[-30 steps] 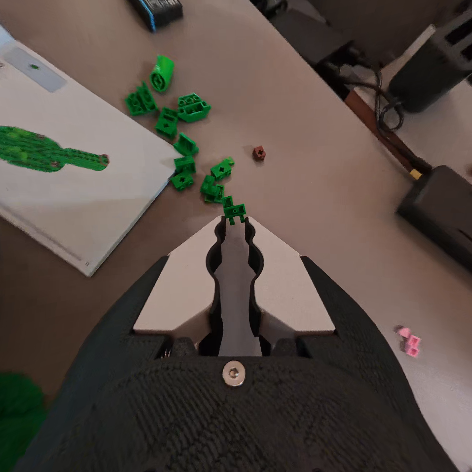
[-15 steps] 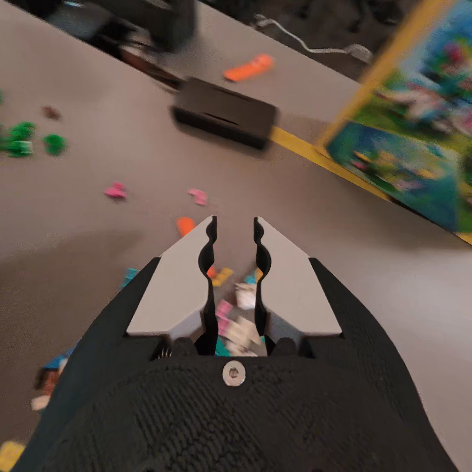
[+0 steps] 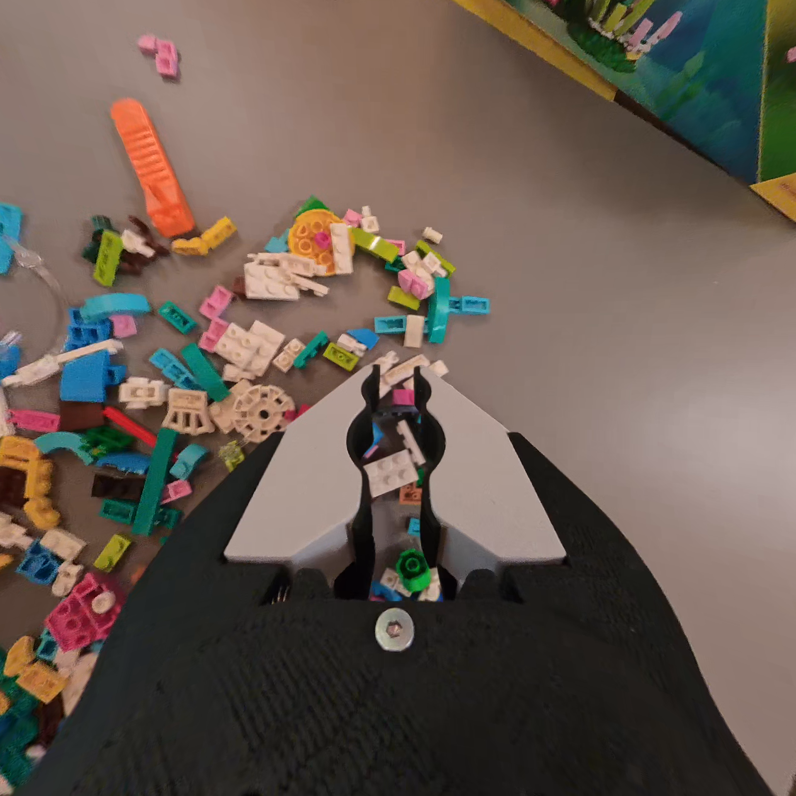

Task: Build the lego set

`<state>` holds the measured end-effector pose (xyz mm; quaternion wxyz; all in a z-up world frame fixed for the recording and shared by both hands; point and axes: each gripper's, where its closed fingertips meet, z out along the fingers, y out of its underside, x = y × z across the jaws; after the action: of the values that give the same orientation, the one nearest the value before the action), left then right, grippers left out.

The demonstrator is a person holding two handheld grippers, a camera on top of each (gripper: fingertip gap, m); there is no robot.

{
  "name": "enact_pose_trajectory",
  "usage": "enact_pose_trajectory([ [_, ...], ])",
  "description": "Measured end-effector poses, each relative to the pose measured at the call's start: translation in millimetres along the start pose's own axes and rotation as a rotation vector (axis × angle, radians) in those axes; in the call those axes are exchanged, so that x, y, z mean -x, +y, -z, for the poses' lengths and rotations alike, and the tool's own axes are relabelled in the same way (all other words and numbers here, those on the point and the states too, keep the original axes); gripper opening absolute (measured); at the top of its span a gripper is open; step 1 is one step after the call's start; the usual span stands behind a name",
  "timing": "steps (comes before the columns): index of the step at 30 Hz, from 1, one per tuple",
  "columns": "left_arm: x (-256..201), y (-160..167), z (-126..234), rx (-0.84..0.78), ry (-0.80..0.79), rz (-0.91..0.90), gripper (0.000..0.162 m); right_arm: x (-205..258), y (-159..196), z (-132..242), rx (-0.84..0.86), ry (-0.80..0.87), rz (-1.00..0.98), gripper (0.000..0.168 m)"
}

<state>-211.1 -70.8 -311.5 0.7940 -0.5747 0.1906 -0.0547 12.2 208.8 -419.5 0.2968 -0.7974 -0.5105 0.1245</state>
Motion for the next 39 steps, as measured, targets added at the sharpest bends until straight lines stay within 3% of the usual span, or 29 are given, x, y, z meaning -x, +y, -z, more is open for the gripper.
enact_pose_trajectory([
  [3, 1.0, 0.3, 0.0, 0.001, -0.002, 0.009, 0.034, 15.5, 6.5, 2.6, -0.013, -0.077, 0.011, 0.017],
  [8, 1.0, 0.6, 0.0, 0.002, 0.000, 0.015, 0.034, 17.1, 19.5, 4.9, 0.017, -0.026, 0.152, 0.015],
  [13, -0.3, 0.9, 0.0, 0.004, 0.004, 0.011, 0.034, 35.5, 22.9, 11.2, 0.001, -0.125, 0.144, 0.016],
  [25, 0.0, 1.6, -0.2, 0.007, 0.007, 0.021, 0.034, 57.8, 68.0, 37.5, 0.210, -0.265, 0.139, 0.007],
  [30, 0.2, 1.9, -0.4, 0.008, 0.007, 0.025, 0.034, 53.9, 53.4, 37.7, 0.123, -0.193, 0.163, 0.009],
  [39, 0.3, 1.9, -0.4, 0.007, 0.008, 0.025, 0.034, 37.5, 60.8, 31.3, 0.129, -0.109, 0.125, 0.012],
])
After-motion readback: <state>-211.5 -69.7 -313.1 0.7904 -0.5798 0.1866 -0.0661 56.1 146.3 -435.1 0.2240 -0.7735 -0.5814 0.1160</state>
